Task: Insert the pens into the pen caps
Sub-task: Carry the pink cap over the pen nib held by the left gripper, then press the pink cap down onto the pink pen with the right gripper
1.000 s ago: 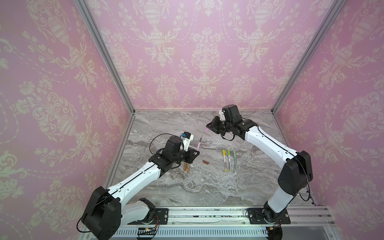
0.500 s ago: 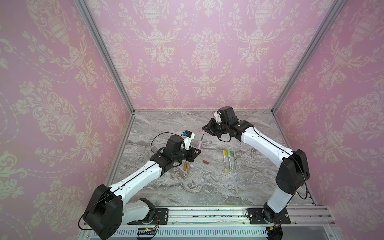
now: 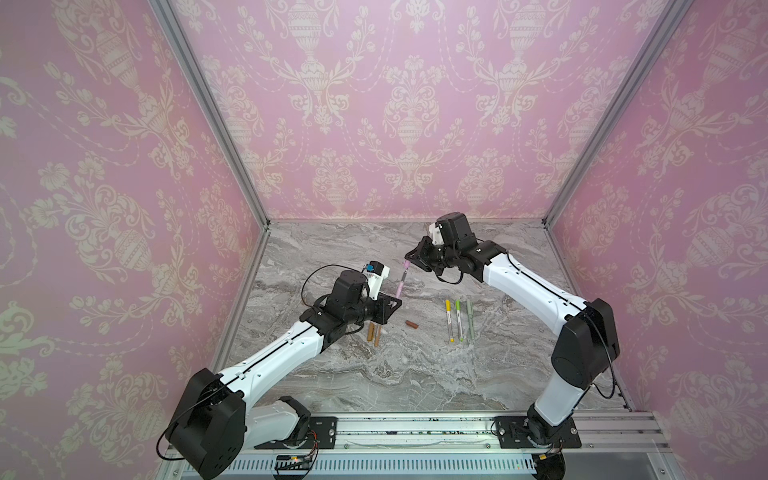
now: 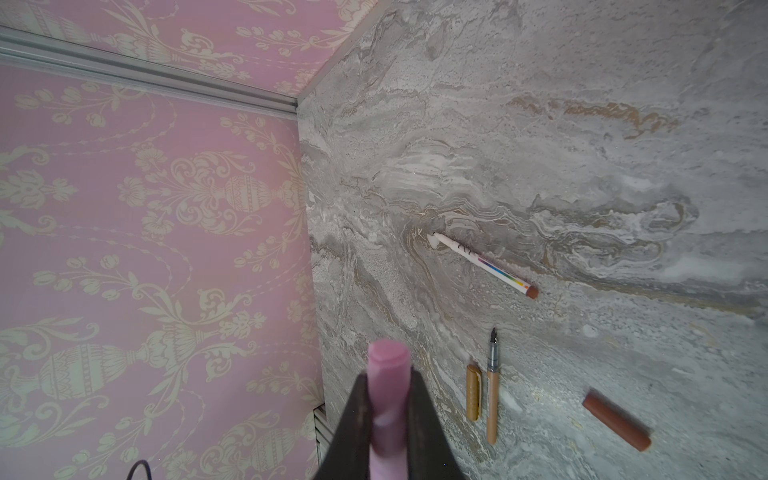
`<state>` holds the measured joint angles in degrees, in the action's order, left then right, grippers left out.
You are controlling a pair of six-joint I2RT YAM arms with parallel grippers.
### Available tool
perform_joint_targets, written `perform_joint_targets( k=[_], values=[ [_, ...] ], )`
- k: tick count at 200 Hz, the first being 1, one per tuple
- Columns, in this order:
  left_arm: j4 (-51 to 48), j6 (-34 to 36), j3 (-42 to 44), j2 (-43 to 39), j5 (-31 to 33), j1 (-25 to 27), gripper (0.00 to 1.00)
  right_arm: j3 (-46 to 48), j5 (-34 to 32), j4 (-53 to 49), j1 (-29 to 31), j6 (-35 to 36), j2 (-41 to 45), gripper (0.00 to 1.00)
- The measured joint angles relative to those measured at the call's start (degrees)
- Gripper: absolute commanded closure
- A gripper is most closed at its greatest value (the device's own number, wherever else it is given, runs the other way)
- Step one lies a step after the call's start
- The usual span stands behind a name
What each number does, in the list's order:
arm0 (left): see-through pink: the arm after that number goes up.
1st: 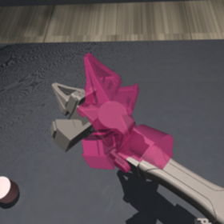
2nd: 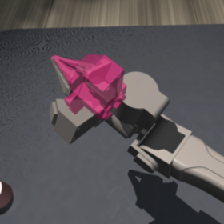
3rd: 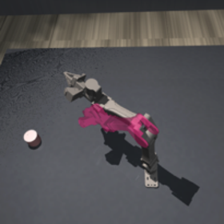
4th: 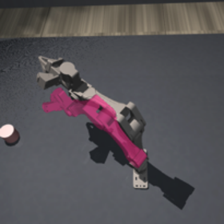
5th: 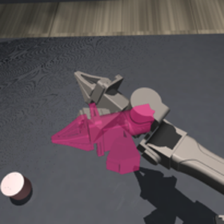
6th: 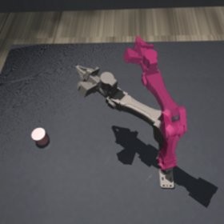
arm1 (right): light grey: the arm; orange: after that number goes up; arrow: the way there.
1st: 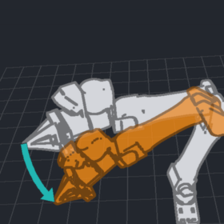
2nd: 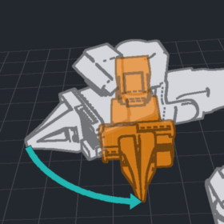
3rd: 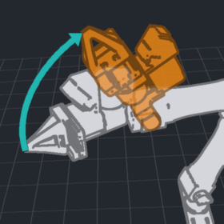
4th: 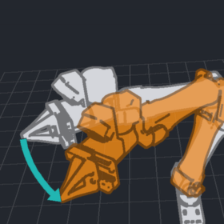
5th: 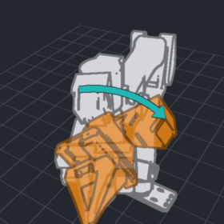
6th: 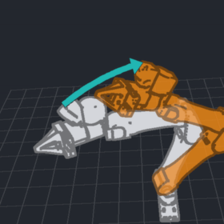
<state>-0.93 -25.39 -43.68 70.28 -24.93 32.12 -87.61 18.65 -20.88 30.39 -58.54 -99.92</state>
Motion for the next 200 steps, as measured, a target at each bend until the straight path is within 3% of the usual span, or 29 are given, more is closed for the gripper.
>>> perform_joint_targets(
  k=[200],
  values=[
    [0.02,-0.48,0.00,0.00,0.02,0.00,1.00,1.38,-0.22,-1.31,0.28,1.46,2.32,1.00]
  ],
)
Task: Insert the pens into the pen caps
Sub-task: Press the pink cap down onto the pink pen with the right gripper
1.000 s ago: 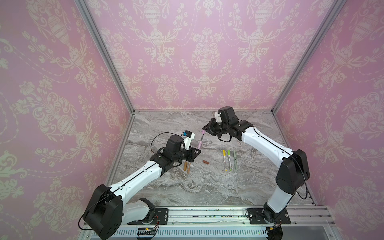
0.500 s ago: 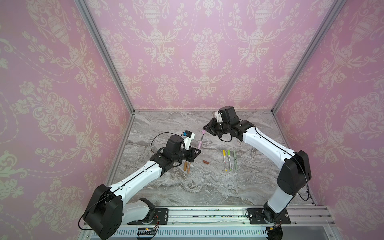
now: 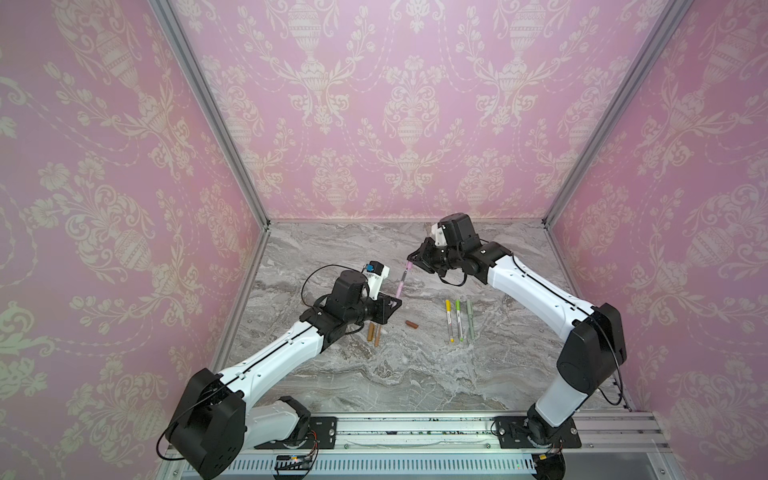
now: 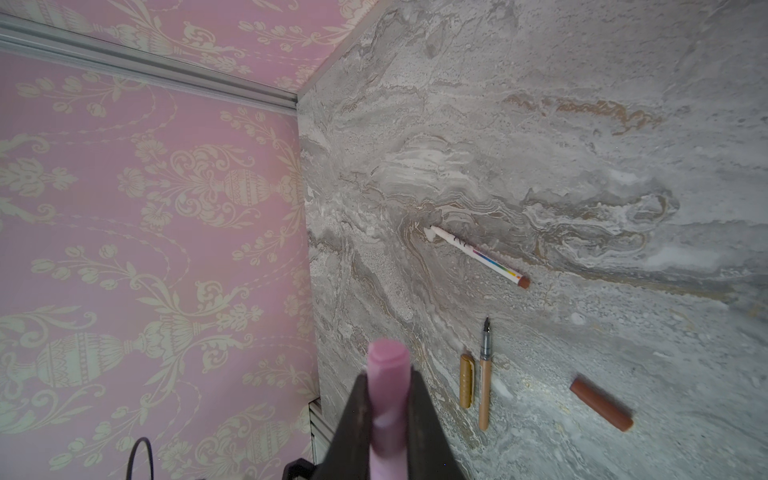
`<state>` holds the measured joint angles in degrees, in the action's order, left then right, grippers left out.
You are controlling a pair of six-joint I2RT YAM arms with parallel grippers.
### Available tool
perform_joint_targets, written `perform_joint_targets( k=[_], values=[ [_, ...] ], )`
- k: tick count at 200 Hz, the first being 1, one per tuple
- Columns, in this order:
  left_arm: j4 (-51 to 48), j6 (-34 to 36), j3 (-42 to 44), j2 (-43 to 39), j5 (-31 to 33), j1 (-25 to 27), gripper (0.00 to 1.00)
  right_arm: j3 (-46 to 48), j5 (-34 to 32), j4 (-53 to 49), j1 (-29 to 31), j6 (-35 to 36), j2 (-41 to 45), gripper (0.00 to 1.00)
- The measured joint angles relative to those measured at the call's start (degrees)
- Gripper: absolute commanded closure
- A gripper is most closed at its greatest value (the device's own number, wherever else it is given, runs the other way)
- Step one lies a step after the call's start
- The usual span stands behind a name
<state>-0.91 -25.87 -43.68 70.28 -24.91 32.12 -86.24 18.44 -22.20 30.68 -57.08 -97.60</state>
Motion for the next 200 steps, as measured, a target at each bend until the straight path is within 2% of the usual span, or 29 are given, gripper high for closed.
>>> perform_joint_targets(
  k=[119,200],
  values=[
    [-0.48,-1.01,0.00,-0.13,0.22,0.00,1.00,0.98,-2.10,1.40,2.51,0.28,0.00,1.00],
    [-1.46,-2.27,-0.04,-0.92,1.79,0.22,1.00,1.36,-4.20,-1.29,5.92,6.19,0.24,1.00]
  ],
)
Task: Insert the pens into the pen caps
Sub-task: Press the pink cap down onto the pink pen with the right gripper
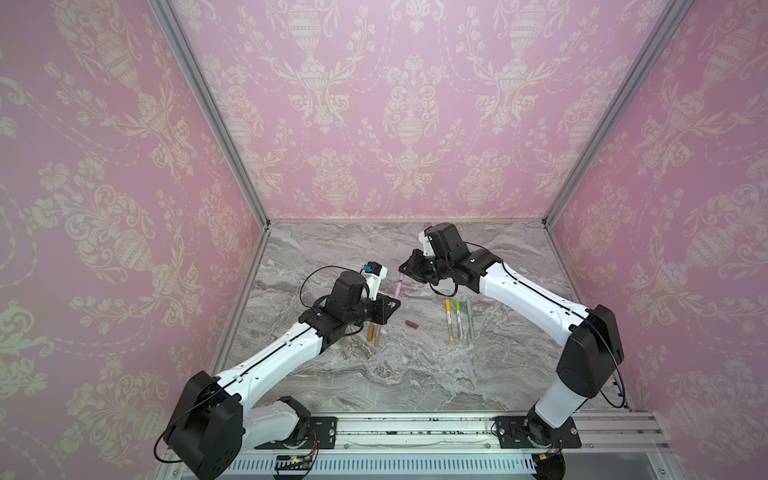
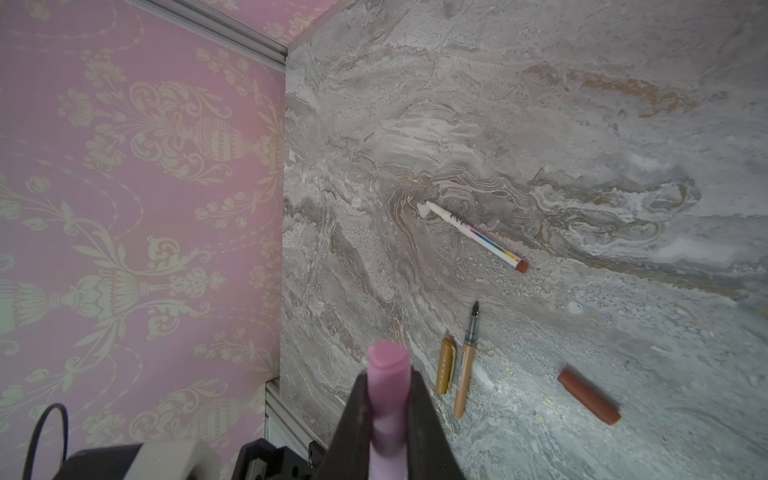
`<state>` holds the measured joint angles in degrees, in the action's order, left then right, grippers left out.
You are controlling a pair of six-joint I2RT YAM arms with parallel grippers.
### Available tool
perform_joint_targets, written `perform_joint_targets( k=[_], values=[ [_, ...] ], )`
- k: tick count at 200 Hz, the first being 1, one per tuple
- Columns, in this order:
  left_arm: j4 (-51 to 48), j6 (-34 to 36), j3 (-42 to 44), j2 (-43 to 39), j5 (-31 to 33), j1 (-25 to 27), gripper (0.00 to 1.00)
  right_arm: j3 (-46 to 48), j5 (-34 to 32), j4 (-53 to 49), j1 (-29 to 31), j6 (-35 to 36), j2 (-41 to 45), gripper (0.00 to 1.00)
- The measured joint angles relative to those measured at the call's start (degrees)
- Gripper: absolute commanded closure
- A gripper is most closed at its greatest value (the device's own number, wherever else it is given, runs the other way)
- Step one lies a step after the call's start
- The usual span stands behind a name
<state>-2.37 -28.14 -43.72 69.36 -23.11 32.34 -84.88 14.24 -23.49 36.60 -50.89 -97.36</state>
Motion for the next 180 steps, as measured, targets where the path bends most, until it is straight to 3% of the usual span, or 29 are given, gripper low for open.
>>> perform_joint_targets(
  k=[74,180],
  values=[
    [0.09,-0.37,0.00,-0.39,1.51,0.15,1.00,2.40,-0.44,3.39,0.92,-0.70,1.07,1.00],
    [-11.19,5.22,-7.43,6.32,4.50,-0.72,1.00,9.64,-10.36,14.84,4.74,-6.19,-0.42,1.00]
  ],
)
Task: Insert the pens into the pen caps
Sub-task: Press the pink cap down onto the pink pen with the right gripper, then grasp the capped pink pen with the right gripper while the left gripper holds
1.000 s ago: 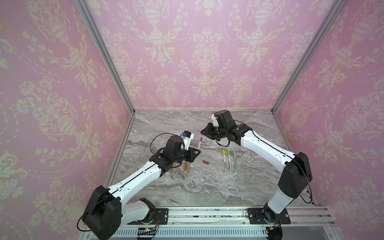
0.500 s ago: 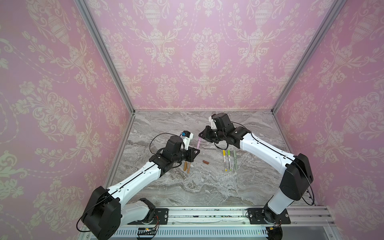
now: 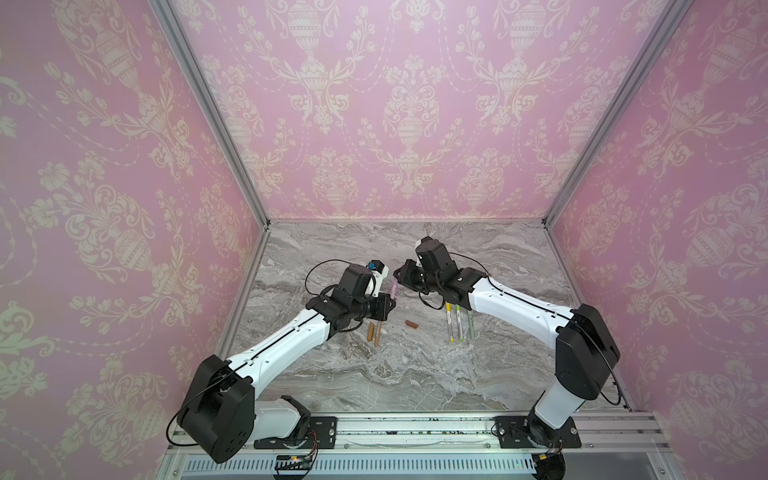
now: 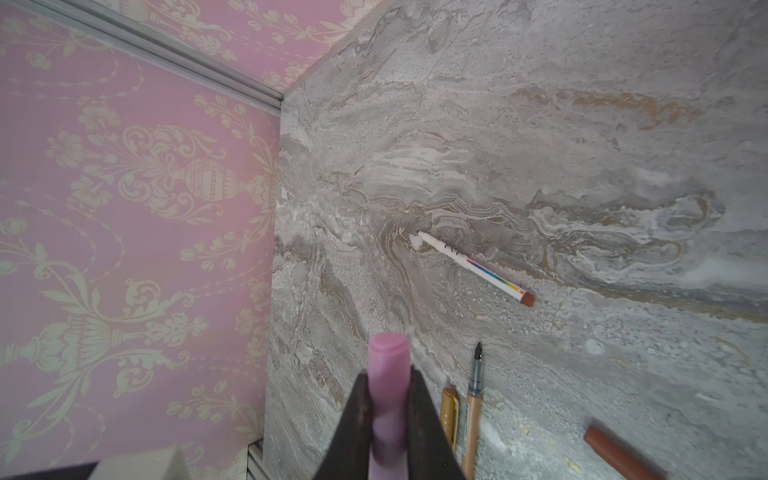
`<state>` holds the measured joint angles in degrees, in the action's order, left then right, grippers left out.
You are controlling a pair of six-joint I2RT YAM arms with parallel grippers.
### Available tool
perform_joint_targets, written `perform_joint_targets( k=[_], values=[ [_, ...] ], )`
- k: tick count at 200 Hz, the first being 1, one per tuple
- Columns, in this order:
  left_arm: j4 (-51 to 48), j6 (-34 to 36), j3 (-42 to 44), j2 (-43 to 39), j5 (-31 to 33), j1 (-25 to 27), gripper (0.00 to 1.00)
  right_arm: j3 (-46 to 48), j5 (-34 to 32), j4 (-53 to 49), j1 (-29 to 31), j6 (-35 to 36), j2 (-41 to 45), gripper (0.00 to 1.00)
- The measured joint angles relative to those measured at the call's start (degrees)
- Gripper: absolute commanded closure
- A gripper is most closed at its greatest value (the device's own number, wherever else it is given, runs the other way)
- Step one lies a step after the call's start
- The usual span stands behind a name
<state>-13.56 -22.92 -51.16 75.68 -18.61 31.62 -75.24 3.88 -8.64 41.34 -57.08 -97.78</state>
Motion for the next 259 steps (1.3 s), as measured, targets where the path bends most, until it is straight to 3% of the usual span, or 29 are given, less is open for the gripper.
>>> perform_joint_targets(
  k=[45,77,110,233,259],
  values=[
    [1.01,0.11,0.24,-0.59,-0.09,0.02,1.00,-1.22,-0.09,-1.55,-0.50,0.04,0.52,1.00],
    [8.98,-0.92,3.82,-3.67,-0.33,0.33,1.00,-3.98,3.30,-4.74,-2.67,1.40,2.47,0.78],
    [16.70,-2.99,6.99,-5.73,-0.13,0.83,1.00,-7.04,7.19,-10.47,-3.13,3.13,4.68,0.73],
    [20.04,-6.80,7.74,-6.54,-0.07,0.87,1.00,-7.50,10.99,-13.07,-3.19,4.57,4.90,0.71],
    [20.02,-7.06,7.74,-6.54,-0.07,0.87,1.00,-7.50,11.39,-12.55,-2.78,4.57,4.11,0.76]
  ],
)
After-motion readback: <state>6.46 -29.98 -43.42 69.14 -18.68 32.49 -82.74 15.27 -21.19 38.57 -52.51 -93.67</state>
